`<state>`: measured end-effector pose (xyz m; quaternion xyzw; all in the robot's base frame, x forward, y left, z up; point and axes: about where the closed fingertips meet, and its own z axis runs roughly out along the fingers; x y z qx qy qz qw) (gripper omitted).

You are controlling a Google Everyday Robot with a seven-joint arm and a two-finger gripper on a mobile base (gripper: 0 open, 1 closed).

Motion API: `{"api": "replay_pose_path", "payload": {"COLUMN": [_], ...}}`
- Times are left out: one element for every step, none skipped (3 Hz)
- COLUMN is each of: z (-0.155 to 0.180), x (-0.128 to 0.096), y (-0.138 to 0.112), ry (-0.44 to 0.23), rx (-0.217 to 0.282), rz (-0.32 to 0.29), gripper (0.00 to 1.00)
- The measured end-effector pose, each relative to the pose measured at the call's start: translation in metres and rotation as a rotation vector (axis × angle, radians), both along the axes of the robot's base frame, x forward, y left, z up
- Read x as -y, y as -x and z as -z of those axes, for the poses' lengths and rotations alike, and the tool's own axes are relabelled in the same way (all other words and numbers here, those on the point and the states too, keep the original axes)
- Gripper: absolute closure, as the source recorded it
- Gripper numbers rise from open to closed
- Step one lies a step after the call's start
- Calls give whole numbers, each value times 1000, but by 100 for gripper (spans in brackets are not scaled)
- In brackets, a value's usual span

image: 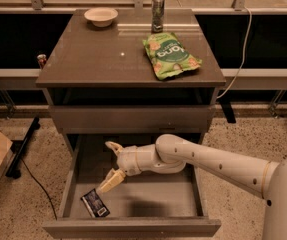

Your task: Pick rxbar blueberry from middle drawer and place on counter

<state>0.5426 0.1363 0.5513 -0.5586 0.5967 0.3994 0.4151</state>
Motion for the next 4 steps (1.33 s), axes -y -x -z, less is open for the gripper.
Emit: {"api": "replay_pose_path", "payload": {"z": [4,29,50,84], "x": [-4,-19,-31,-45], "y": [-1,-12,-19,-15], "ry": [20,16,20,69], "rx": [1,38,79,106], "rz": [-6,-17,-39,-113], "gripper": [0,0,0,0]}}
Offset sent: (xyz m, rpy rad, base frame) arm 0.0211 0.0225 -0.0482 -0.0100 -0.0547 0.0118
